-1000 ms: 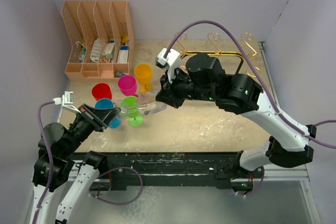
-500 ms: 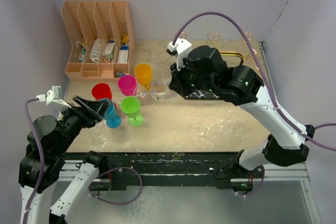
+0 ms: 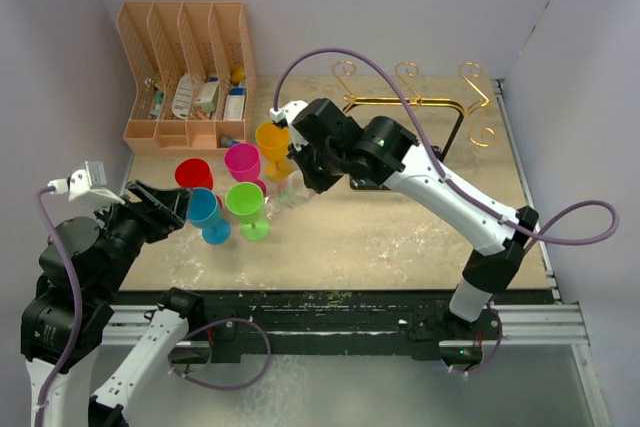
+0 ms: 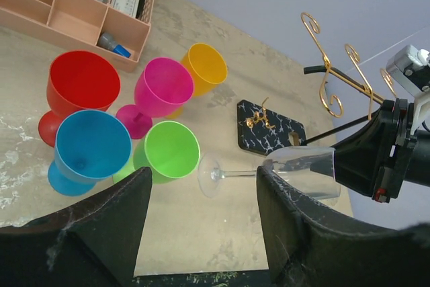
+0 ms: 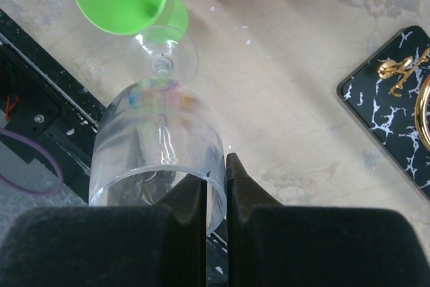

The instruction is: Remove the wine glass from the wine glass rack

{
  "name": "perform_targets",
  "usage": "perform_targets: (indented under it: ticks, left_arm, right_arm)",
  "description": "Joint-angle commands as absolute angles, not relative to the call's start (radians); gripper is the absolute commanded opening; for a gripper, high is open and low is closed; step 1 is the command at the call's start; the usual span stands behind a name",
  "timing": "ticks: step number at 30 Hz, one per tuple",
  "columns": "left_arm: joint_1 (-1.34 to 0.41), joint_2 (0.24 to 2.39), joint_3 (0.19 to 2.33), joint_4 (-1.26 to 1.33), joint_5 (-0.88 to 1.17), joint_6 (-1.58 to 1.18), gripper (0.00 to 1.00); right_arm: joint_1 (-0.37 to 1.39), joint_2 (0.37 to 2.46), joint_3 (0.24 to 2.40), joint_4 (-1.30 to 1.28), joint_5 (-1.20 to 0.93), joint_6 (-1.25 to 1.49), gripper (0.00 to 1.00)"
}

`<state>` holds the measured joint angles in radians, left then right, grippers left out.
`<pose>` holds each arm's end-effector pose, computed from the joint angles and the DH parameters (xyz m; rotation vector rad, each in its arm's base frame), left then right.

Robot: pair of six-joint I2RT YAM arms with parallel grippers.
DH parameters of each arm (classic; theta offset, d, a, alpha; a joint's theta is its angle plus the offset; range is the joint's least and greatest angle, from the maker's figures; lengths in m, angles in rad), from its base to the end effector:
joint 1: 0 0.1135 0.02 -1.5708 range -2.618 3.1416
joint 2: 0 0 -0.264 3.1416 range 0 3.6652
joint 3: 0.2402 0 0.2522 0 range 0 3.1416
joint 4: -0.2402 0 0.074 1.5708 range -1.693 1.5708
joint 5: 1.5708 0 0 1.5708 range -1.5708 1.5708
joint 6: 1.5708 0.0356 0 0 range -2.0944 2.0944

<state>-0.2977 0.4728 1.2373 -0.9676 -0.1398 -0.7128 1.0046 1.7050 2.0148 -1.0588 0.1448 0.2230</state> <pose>0.0275 -0.0032 0.4245 -0.4738 1.7491 -0.6029 0.1923 0.2929 0.4326 -0.8275 2.2037 0.4509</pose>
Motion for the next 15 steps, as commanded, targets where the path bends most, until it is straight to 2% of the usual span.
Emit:
perform_targets:
  ticks: [1, 15]
  left_arm:
    - [-0.301, 0.493, 1.254, -0.945, -0.16, -0.663, 0.67]
    - [-0.301, 0.479, 1.215, -0.942, -0.16, -0.655, 0.67]
  right_arm:
    - [1.003, 1.7, 2.023, -1.057, 0.177, 0.202, 0.0]
    - [1.003, 1.819, 2.017, -1.063, 0.246, 0.178, 0.0]
